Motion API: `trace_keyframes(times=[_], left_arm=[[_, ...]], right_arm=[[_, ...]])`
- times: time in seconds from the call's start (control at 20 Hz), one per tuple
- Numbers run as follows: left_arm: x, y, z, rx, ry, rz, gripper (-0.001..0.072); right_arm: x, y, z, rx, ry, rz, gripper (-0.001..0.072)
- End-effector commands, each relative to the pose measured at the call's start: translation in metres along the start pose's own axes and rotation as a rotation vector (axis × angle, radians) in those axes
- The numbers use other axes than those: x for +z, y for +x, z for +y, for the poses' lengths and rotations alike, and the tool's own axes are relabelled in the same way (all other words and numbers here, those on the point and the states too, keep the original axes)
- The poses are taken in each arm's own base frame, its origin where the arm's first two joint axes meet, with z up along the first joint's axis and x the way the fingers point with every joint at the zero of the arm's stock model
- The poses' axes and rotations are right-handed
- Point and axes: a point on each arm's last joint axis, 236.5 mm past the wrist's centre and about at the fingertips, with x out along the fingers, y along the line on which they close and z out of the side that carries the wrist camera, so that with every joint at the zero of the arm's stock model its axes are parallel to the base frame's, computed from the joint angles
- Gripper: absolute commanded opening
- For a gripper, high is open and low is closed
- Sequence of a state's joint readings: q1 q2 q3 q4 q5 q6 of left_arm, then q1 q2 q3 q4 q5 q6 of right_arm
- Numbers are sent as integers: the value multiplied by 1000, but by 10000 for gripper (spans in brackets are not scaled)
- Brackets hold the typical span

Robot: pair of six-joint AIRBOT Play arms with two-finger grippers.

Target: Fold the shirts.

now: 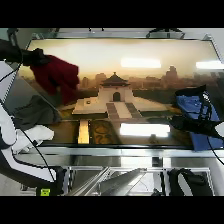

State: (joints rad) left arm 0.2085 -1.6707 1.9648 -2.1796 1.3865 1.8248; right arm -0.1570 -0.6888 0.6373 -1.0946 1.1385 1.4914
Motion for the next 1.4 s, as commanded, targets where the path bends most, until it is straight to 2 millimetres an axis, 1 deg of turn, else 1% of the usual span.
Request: trace_keyframes(times=[0.0, 0.1, 0.15, 0.25, 0.35, 0.4, 0.45, 0.5, 0.55, 0.6, 0.65, 0.7, 0.75, 0.8, 0.85, 0.9, 0.95, 1.0, 1.1, 1.2, 1.3, 1.35], left_arm=[[-54, -8, -142, -221, 150, 123, 17], [-103, 14, -190, -283, 198, 228, 17], [-129, 28, -210, -309, 214, 280, 18], [-169, 57, -236, -337, 224, 347, 18], [-192, 88, -249, -340, 223, 359, 21], [-195, 104, -250, -329, 221, 349, 198], [-197, 119, -245, -298, 211, 344, 710], [-196, 132, -236, -266, 167, 347, 689], [-198, 138, -228, -252, 132, 367, 688], [-200, 138, -216, -241, 99, 406, 688], [-203, 132, -204, -233, 68, 455, 688], [-208, 121, -191, -227, 47, 514, 688], [-222, 107, -178, -221, 17, 587, 687], [-245, 93, -169, -211, -27, 667, 688], [-270, 83, -161, -201, -51, 724, 688], [-297, 75, -153, -178, -68, 764, 688], [-325, 70, -142, -141, -76, 786, 688], [-347, 68, -133, -114, -92, 788, 688], [-386, 69, -120, -87, -153, 770, 688], [-411, 74, -106, -49, -182, 738, 688], [-417, 84, -94, -18, -202, 679, 688], [-414, 89, -90, -7, -204, 647, 688]], right_arm=[[-4, 0, 0, 2, -6, 14, 21], [-5, 0, 0, 1, -6, 22, 23], [-5, 0, 0, 1, -6, 21, 30], [-5, 0, 1, 2, -6, 21, 30], [-5, 0, 1, 2, -32, 21, 30], [-5, 0, 0, 2, -31, 21, 29], [-5, 0, 0, 2, -31, 22, 29], [-6, 0, 1, 3, -31, 25, 29], [-8, 0, 1, 4, -31, 34, 29], [-12, 0, 2, 8, -29, 48, 29], [-15, 0, 5, 21, -25, 62, 30], [-17, -1, 9, 37, -36, 72, 31], [-19, -1, 13, 58, -37, 79, 120], [-21, 0, 22, 94, -37, 86, 330], [-25, 1, 33, 145, -56, 97, 403], [-30, 6, 42, 189, -75, 112, 368], [-36, 13, 49, 221, -81, 131, 367], [-42, 24, 52, 238, -82, 158, 368], [-61, 51, 50, 241, -106, 256, 368], [-81, 76, 49, 257, -172, 366, 368], [-97, 99, 54, 307, -197, 439, 368], [-102, 110, 57, 331, -196, 462, 368]])
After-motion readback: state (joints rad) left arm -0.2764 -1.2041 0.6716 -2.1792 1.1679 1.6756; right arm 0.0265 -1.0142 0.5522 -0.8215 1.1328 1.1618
